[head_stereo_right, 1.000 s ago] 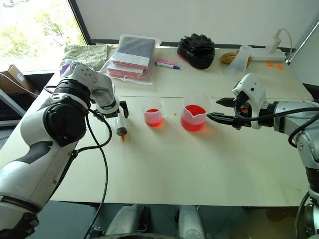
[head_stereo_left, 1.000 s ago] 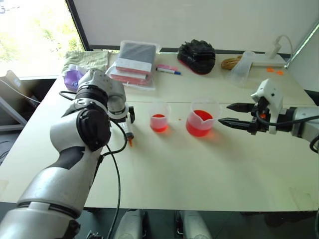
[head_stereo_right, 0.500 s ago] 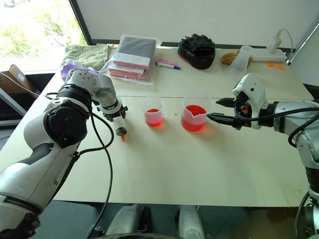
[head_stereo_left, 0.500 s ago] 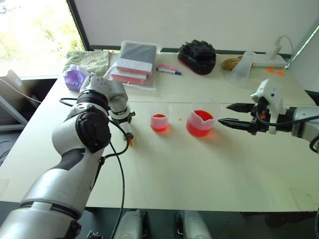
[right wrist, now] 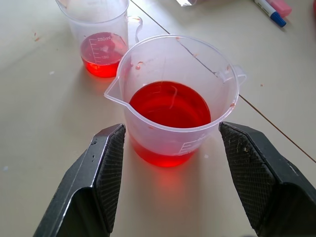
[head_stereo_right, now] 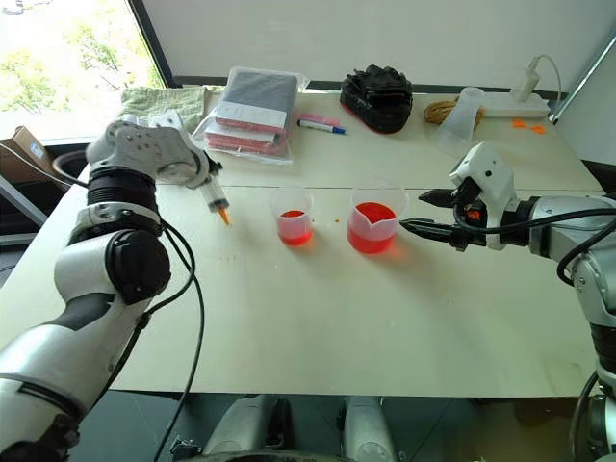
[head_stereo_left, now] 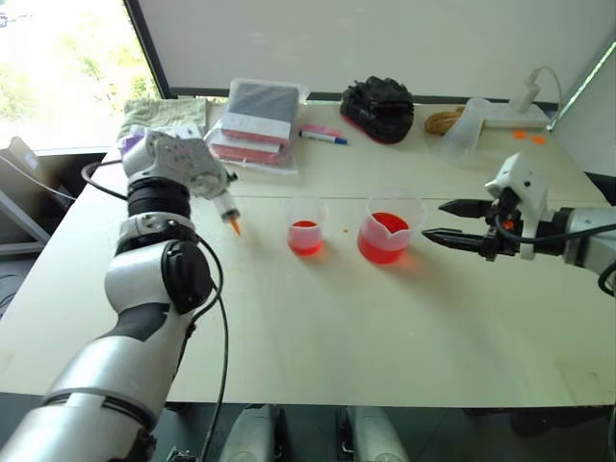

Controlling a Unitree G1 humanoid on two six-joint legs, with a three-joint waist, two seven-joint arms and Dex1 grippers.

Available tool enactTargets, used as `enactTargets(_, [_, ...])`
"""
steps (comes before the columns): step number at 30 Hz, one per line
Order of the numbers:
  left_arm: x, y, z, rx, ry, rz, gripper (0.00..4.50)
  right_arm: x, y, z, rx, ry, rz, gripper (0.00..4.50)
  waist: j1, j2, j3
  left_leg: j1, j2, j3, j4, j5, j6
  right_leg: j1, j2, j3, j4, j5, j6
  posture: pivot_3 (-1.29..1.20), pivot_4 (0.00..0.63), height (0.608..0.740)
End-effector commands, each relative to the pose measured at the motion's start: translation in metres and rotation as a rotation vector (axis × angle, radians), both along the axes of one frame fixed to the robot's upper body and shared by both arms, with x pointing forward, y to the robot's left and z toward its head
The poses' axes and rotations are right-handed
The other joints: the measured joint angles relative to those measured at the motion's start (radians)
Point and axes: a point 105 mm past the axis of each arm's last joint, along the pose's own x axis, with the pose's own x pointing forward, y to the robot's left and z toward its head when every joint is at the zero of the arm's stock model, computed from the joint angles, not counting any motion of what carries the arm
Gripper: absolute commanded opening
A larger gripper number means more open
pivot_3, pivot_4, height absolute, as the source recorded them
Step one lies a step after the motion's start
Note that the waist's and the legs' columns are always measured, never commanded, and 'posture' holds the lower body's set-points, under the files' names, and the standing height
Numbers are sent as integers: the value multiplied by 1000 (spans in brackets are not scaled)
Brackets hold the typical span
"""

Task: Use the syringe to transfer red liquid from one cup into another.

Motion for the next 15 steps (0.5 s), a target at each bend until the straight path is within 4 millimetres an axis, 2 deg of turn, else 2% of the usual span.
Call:
enactTargets(1, [3, -26, 92, 170, -417, -198, 1551, -2, 0, 14, -4, -61, 3, 3144, 5, 0, 0, 0, 0, 0, 0, 0, 0, 0, 0, 0, 0, 0, 0, 0, 150, 740])
enactTargets(5, [2, -60, 137, 276, -678, -309, 1551, -2, -1, 15, -2, -72, -7, 3144, 22, 0, 0, 0, 0, 0, 1, 0, 1, 3, 0, 0, -3, 0, 0, 0, 150, 740])
enactTargets(10, [7, -98, 135, 370, -779, -444, 1551, -7, -2, 15, 4, -87, -34, 3144, 26, 0, 0, 0, 0, 1, 1, -1, 3, 3, 2, 0, -3, 0, 0, 0, 150, 740])
enactTargets(12, [6, -120, 137, 337, -833, -512, 1551, -13, -4, 15, 4, -95, -55, 3144, 25, 0, 0, 0, 1, 1, 1, -2, 5, 3, 3, 1, -3, 0, 0, 0, 150, 740])
enactTargets(15, [-10, -159, 151, 211, -961, -654, 1551, -20, -7, 20, 10, -121, -92, 3144, 26, -1, 0, -1, 1, 1, 1, -3, 6, 2, 3, 1, -3, 0, 0, 0, 150, 740])
